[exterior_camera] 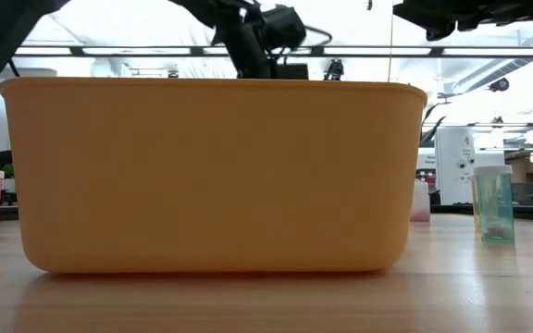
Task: Pick and place medicine bottles into bin by pill shape (circle, oval)
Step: Put the blue capsule bottle into the red bin
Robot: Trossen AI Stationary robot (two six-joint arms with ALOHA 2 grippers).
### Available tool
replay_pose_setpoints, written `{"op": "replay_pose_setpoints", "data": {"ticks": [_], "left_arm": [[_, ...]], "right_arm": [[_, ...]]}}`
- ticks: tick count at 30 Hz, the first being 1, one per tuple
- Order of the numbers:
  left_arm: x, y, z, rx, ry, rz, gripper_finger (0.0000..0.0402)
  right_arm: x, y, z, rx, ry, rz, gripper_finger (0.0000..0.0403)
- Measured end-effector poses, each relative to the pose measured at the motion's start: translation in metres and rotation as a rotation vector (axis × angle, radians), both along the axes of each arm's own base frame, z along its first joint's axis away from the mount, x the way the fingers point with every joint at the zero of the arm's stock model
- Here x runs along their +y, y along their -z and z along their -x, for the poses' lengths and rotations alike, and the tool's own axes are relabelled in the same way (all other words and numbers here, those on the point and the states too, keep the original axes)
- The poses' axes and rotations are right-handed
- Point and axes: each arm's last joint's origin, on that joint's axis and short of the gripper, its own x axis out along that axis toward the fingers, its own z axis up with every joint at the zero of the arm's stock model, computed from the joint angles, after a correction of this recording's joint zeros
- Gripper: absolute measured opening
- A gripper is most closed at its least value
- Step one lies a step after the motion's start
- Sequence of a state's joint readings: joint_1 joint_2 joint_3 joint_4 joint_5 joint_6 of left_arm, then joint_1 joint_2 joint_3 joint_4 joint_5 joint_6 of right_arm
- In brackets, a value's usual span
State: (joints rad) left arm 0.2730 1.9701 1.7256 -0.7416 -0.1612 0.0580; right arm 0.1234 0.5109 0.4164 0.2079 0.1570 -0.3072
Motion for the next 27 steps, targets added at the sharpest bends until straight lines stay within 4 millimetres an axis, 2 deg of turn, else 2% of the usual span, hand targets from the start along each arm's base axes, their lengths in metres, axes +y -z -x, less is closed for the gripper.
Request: {"op": "replay_pose_setpoints", "data": {"ticks": [5, 19, 22, 27], "left_arm": [[0.007, 0.013, -0.003, 0.026, -0.009, 0.005, 0.0166], [0.018, 0.026, -0.002, 0.019, 0.001, 0.020, 0.0170], [0.017, 0.027, -0.002, 0.018, 0.003, 0.023, 0.0191], [0.018, 0.026, -0.004, -0.009, 0.003, 0.014, 0.0254]], "right_arm": [[0.000, 0.001, 0.000, 0.006, 0.000, 0.009, 0.0178], [0.000, 0.002, 0.000, 0.021, 0.000, 0.021, 0.0178], [0.000, 0.003, 0.000, 0.022, 0.000, 0.023, 0.0178], [0.000, 0.003, 0.000, 0.022, 0.000, 0.025, 0.0178]]}}
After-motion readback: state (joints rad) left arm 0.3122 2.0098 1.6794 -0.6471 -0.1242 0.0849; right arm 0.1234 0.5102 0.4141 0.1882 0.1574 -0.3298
